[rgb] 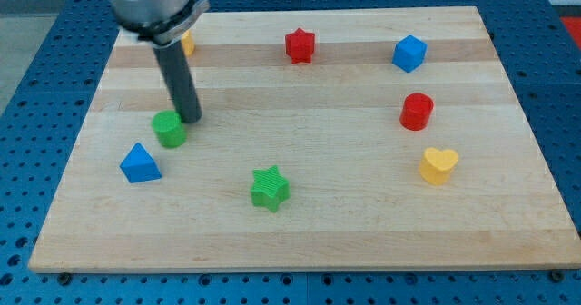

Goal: Push the green star slightly up

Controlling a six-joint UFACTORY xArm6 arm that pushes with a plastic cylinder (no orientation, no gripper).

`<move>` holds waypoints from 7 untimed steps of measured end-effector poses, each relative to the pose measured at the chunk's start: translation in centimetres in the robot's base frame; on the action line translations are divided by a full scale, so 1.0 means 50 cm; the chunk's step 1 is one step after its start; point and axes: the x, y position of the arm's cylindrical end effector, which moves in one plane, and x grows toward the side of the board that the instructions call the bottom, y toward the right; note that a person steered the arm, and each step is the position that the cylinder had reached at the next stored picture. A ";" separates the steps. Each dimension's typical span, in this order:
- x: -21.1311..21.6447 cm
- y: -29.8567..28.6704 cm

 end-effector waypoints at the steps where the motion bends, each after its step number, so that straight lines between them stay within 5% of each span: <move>1: 0.118 -0.036; 3: 0.284 0.035; 4: 0.343 0.200; 7: 0.177 0.227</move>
